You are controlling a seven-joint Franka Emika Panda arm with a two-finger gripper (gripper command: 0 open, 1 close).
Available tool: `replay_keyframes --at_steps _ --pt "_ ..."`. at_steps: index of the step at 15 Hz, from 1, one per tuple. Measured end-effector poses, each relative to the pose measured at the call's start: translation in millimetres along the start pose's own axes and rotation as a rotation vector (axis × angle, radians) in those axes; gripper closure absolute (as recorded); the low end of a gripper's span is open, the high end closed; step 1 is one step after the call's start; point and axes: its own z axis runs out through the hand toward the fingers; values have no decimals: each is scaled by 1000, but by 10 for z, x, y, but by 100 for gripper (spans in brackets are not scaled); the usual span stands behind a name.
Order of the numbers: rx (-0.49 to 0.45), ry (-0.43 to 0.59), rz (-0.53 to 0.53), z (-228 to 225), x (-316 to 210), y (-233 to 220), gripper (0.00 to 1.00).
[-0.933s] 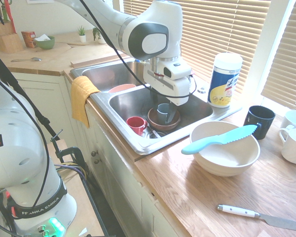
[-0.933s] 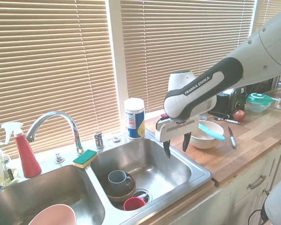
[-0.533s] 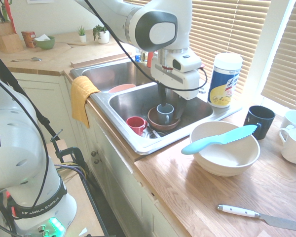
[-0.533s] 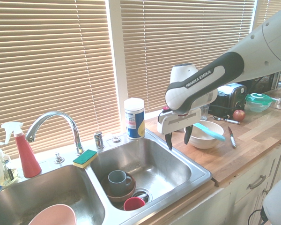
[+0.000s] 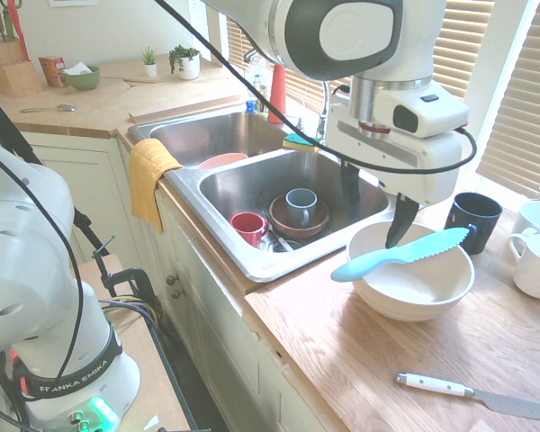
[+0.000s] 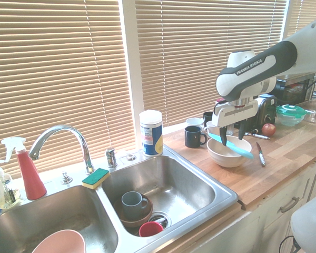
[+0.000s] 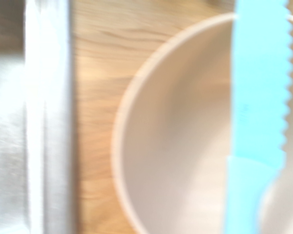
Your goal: Put the knife into the sink
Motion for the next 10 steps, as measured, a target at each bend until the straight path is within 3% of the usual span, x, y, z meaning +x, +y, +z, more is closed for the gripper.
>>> replay_keyframes --at_steps 3,4,10 --pt "-16 -10 23 289 136 85 0" --pt "-17 -11 25 380 169 75 100" --pt "37 33 23 552 209 -111 100"
